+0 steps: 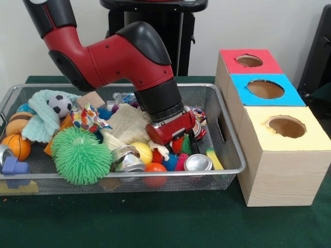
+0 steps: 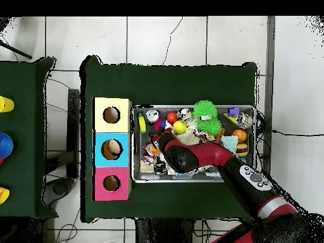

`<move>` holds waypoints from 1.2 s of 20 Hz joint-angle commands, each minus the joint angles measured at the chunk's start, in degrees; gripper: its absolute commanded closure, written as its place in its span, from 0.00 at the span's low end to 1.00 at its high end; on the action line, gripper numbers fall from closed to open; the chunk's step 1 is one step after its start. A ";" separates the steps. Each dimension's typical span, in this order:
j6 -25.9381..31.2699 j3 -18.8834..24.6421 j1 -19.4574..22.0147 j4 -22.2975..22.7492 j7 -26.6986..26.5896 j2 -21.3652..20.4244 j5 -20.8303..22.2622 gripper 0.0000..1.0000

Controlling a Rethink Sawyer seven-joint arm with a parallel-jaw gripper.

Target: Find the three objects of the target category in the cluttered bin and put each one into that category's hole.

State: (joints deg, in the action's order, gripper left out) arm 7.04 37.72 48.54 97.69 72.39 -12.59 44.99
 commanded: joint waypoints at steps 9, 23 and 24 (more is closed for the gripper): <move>-0.14 -5.58 -0.69 -7.52 2.37 7.07 4.57 0.00; 3.62 -4.05 0.34 -6.25 0.05 5.49 2.99 1.00; 5.34 -3.55 0.50 -5.03 0.15 3.16 1.61 1.00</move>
State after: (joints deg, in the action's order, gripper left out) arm 5.85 37.32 48.65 96.87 72.39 -12.42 45.03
